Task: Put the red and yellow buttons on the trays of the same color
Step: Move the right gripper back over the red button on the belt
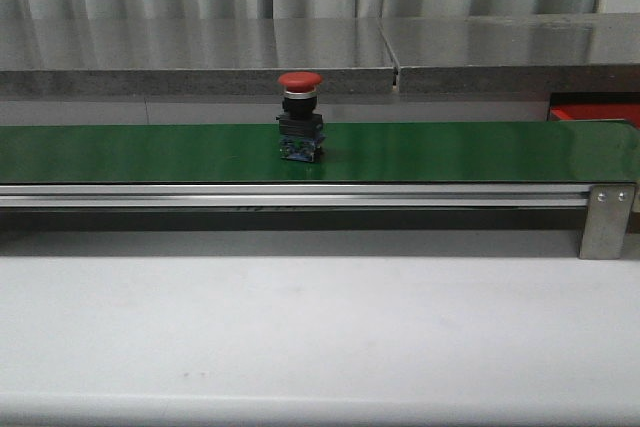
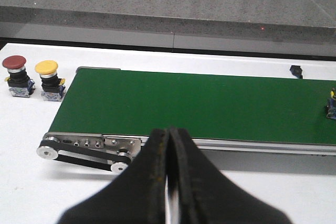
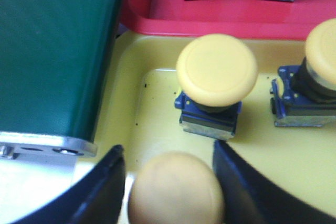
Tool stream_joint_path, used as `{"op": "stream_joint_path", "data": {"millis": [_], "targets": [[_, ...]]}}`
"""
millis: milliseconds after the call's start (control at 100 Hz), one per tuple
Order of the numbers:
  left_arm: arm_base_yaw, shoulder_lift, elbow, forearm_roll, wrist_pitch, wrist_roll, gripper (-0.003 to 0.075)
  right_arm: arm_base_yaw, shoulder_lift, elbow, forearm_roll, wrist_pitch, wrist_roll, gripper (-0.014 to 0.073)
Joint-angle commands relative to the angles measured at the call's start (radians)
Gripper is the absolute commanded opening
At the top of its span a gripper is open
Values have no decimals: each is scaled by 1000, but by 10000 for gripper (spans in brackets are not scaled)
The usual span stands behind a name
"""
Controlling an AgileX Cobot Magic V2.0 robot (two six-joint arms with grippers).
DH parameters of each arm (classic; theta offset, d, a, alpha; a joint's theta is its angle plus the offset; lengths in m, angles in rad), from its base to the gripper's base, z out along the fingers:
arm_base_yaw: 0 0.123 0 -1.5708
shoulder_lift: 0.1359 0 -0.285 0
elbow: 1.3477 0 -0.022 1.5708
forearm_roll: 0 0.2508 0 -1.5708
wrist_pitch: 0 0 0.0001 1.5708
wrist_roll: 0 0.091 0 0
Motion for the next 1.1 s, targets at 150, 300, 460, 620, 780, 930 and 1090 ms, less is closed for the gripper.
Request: {"op": "stream_joint_path", "data": {"millis": [150,300,460,620,780,930,1090], "targets": [[-8,2,-25,-17,-72,1,-20,-6,-37,-18,42,22,19,570],[-8,2,-25,-17,-72,1,-20,-6,-61,-17,41,15,56,570],[-8,2,-25,-17,-72,1,-20,-6,-143,-17,41,24,56,570],[-8,2,-25,-17,-72,1,-20,-6,-247,-17,42,68,56,569],[-8,2,-25,-17,-72,1,-20,2,-329,-20,55,196,56,569],[-8,2,-25,-17,-72,1,-20,62,-346,-38,53,265,56,538],[-8,2,-25,-17,-72,1,-20,172,-331,-79,-21,258,54,539]]}}
